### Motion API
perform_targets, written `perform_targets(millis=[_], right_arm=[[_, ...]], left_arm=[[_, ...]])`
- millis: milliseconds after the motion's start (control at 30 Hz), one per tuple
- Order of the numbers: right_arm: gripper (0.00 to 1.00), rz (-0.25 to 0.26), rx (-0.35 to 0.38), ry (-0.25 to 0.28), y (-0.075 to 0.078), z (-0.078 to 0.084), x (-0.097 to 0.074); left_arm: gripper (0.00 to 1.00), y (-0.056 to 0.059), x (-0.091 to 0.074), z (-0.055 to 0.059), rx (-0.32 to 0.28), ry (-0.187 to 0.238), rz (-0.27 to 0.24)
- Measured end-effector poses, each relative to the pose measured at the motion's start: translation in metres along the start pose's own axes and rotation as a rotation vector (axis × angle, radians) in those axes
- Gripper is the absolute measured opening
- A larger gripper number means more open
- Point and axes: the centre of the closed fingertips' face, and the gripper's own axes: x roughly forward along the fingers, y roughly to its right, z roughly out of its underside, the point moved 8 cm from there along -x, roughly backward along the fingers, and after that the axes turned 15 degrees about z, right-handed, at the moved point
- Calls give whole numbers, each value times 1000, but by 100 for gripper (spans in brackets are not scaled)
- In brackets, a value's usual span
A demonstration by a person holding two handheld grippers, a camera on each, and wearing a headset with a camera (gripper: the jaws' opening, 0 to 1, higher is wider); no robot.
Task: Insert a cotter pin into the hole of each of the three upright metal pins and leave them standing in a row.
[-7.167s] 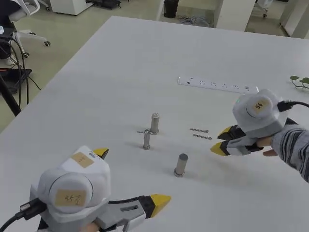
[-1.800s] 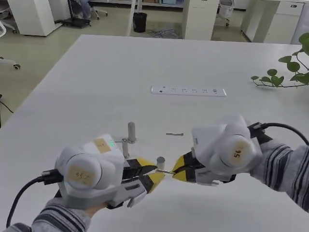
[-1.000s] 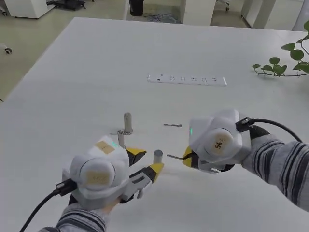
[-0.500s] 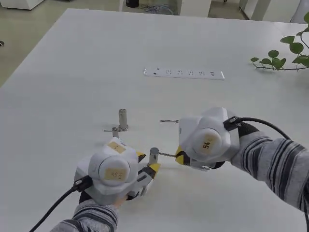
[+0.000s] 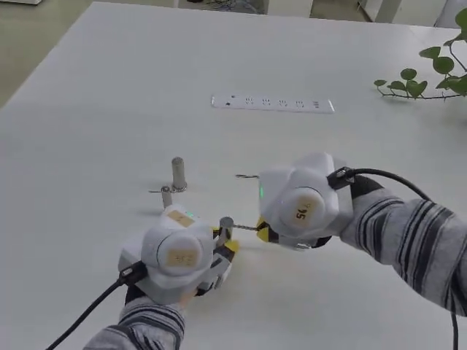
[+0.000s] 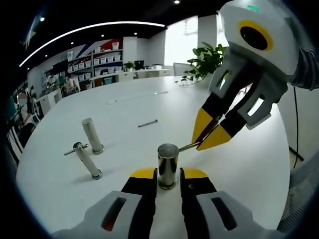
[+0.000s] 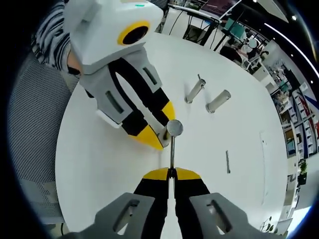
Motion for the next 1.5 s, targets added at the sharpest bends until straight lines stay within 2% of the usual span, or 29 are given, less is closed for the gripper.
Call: perform_targets(millis=[200,467,600,867,1100,1500], right_arm=[[0,-3,8,-7,-1,-3,-3],[0,-1,19,-11,-2,-4,-5],[0,-2,-4,14,-3,-2,-5],[0,-33,4,70,-1,-4,-9],[0,-18,-18,71,1,-9,-6],[0,-7,20,88,2,-17,-2]], left_arm=[[10,-1,2,-1,1,0,-11],[10,-1,3,2,11,-2,-24],[10,-1,4,3,14,1,-23],[9,-1,4,3,15,-3,-24],[9,-2,4,3,6,-1,-32],[9,-1,5,4,-4,0,-42]])
